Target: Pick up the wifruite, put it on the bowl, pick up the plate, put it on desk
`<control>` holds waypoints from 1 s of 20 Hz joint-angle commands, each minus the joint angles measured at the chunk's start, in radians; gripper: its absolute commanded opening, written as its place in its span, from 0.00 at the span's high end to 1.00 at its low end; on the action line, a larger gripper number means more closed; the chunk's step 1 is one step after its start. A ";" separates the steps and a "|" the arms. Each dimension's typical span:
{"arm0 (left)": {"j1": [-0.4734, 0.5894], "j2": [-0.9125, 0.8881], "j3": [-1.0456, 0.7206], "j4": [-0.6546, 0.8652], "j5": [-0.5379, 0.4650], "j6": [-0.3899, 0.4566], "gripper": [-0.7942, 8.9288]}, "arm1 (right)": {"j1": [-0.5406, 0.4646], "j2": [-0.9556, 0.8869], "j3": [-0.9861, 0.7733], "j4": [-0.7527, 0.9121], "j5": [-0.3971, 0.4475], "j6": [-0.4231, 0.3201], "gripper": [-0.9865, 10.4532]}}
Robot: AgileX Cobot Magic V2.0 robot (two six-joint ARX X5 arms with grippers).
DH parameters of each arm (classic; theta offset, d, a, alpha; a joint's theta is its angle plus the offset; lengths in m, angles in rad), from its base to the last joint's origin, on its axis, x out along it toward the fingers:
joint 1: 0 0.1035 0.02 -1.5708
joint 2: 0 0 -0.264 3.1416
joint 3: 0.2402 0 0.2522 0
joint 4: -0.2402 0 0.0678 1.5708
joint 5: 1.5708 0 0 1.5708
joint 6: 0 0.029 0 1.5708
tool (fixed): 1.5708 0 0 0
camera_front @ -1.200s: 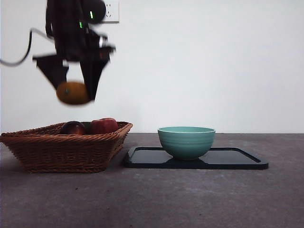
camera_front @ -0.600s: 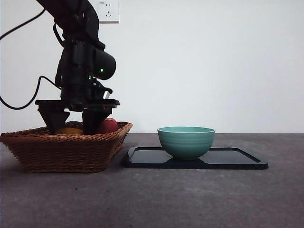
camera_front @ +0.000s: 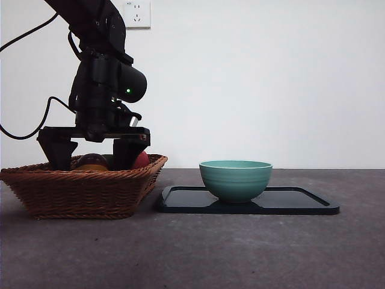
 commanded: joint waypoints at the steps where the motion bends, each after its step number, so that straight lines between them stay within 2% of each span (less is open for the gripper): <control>1: -0.004 -0.060 0.038 0.001 -0.001 0.022 0.24 | 0.004 0.003 0.013 -0.020 0.004 0.010 0.41; 6: -0.020 -0.289 0.043 -0.004 0.022 0.039 0.24 | 0.004 0.003 0.013 -0.005 0.003 0.007 0.41; 13: -0.117 -0.694 0.005 0.002 0.192 0.107 0.25 | 0.004 0.003 0.013 0.002 0.004 0.007 0.41; 16: -0.164 -0.877 -0.127 0.058 0.325 0.147 0.25 | 0.004 0.003 0.013 0.003 0.004 0.011 0.41; 20: -0.195 -1.162 -0.376 0.142 0.345 0.157 0.25 | 0.004 0.003 0.013 0.003 0.005 0.010 0.41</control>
